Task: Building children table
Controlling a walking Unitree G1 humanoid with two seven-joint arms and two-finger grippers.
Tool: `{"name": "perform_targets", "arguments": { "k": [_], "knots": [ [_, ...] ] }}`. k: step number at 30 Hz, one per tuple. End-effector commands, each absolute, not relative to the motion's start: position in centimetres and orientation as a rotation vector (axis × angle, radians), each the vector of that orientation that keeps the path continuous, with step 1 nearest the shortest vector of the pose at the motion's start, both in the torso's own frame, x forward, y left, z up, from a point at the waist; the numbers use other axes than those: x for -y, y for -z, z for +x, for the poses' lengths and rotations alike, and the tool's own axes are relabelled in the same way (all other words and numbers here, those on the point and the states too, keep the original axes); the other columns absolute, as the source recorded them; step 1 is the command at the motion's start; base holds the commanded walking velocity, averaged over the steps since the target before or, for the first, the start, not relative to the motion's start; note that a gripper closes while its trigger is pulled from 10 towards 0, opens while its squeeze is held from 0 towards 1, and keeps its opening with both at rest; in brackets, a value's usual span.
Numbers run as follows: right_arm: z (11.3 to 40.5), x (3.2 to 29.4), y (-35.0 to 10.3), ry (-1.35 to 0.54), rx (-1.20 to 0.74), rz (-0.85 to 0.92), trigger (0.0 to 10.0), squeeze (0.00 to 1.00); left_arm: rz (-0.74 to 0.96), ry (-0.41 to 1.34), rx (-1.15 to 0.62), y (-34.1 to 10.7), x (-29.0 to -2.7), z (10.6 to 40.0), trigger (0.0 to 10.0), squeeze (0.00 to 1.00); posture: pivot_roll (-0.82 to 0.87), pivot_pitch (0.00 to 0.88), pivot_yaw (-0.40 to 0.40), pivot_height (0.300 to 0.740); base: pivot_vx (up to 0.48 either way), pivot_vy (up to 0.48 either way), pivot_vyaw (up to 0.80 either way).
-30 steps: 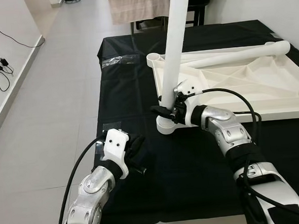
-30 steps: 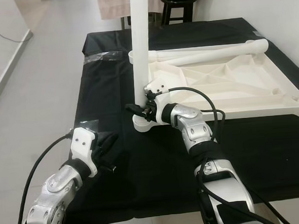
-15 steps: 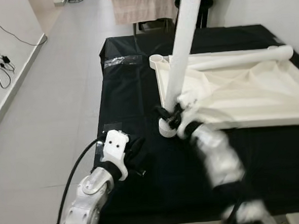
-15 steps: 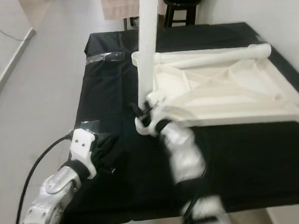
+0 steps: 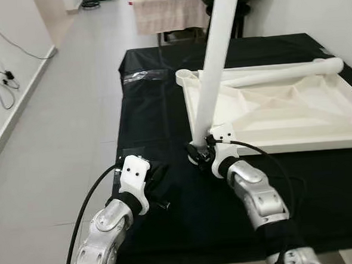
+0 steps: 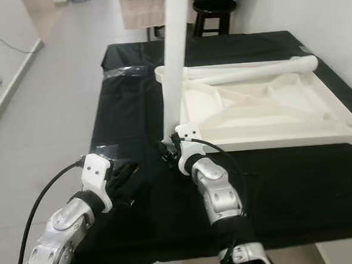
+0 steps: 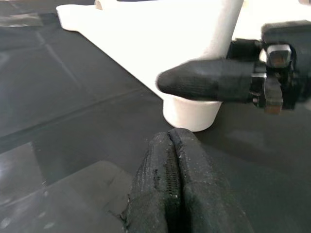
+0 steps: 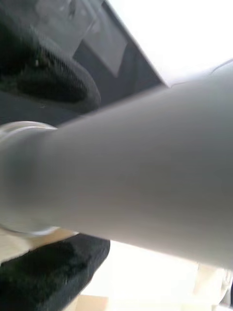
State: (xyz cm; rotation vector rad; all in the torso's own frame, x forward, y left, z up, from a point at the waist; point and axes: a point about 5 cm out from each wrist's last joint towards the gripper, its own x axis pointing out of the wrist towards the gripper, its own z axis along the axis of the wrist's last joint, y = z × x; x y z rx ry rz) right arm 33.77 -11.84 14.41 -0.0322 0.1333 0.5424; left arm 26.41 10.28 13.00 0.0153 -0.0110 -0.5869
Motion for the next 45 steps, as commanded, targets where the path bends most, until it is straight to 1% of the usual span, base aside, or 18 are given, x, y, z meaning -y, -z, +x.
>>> {"name": "perform_targets", "arguments": {
  "k": [1,3,5,9,12,13,14,15,22,32,33,34,35,36,37,40,43,45],
  "knots": [
    [34.0,11.4,-15.4,-0.638,-0.131,-0.021,10.0,0.0,0.01,0.585,-0.006,-12.7,-10.3,26.3,10.0,0.0,-0.01,0.115,0.007,0.74,0.0,0.0,0.0],
    [34.2,11.6,-15.9,-0.681,-0.122,-0.032,10.0,0.0,0.009,0.586,-0.006,-12.7,-10.3,26.3,10.0,0.0,-0.01,0.114,0.007,0.74,0.0,0.0,0.0],
    [34.8,12.3,-17.4,-0.814,-0.102,-0.074,10.0,0.0,0.008,0.586,-0.005,-12.7,-10.2,26.3,10.0,0.0,-0.01,0.114,-0.001,0.74,0.0,0.0,0.0],
    [35.2,13.5,-18.7,-0.987,-0.102,-0.107,10.0,0.0,0.007,0.583,-0.002,-12.7,-10.2,26.4,10.0,0.0,-0.01,0.111,-0.004,0.74,0.0,0.0,0.0],
    [35.2,13.7,-18.6,-1.026,-0.107,-0.13,10.0,0.0,0.007,0.582,-0.001,-12.7,-10.2,26.5,10.0,0.0,-0.01,0.11,-0.005,0.74,0.0,0.0,0.0],
    [35.5,13.8,-18.5,-1.042,-0.114,-0.128,2.6,0.0,0.006,0.581,-0.001,-12.7,-10.2,26.5,10.0,0.0,0.0,0.11,-0.004,0.74,0.0,0.0,0.0],
    [35.6,13.8,-18.4,-1.044,-0.12,-0.122,2.6,0.0,0.006,0.58,-0.001,-12.7,-10.2,26.5,10.0,0.0,0.0,0.11,-0.004,0.74,0.0,0.0,0.0],
    [35.7,13.8,-18.3,-1.049,-0.129,-0.113,0.0,0.0,0.006,0.58,-0.001,-12.7,-10.2,26.4,10.0,0.0,0.0,0.111,-0.004,0.74,0.0,0.0,0.0],
    [35.5,13.7,-17.9,-1.096,-0.146,-0.104,0.0,0.0,0.003,0.584,-0.003,-12.7,-10.2,26.3,10.0,0.0,0.0,0.118,-0.001,0.74,0.0,0.0,0.0],
    [34.6,14.3,-16.3,-1.069,-0.174,-0.088,0.0,0.0,0.003,0.582,-0.001,-12.8,-10.2,26.2,10.0,0.0,0.0,0.133,-0.005,0.74,0.0,0.0,0.0],
    [33.8,13.8,-14.6,-0.973,-0.211,-0.108,0.0,0.0,0.003,0.579,-0.001,-12.8,-10.4,26.2,10.0,0.0,0.0,0.135,-0.001,0.74,0.0,0.0,0.0],
    [33.7,13.4,-13.0,-0.703,-0.22,-0.04,0.0,0.0,0.004,0.578,0.0,-12.8,-10.5,26.2,10.0,0.0,0.01,0.138,-0.002,0.74,0.0,0.0,0.0],
    [33.5,13.3,-11.8,-0.5,-0.241,0.01,0.0,0.0,0.005,0.576,0.0,-12.9,-10.6,26.2,10.0,0.0,0.01,0.14,-0.003,0.74,0.0,0.0,0.0],
    [33.5,13.3,-11.8,-0.5,-0.241,0.01,0.0,0.0,0.005,0.576,0.0,-12.9,-10.6,26.2,10.0,0.0,0.01,0.14,-0.003,0.74,0.0,0.0,0.0],
    [33.0,13.6,-10.9,-0.273,-0.257,0.058,0.0,0.0,0.006,0.576,0.0,-12.9,-10.7,26.2,10.0,0.0,0.01,0.142,0.0,0.74,0.0,0.0,0.0],
    [32.5,14.6,-11.5,-0.239,-0.233,0.102,0.0,0.0,0.011,0.572,0.0,-12.8,-10.9,26.3,10.0,0.0,-0.01,0.129,0.019,0.74,0.0,0.0,0.0],
    [32.8,15.5,-11.5,-0.252,-0.246,0.128,0.0,0.0,0.013,0.576,-0.003,-12.8,-10.9,26.5,10.0,0.0,0.02,0.125,0.006,0.74,0.0,0.0,0.0],
    [33.0,15.1,-11.6,-0.278,-0.244,0.089,0.0,0.0,0.014,0.578,-0.005,-12.8,-10.9,26.5,10.0,0.0,0.01,0.119,0.004,0.74,0.0,0.0,0.0]
  ]
}}
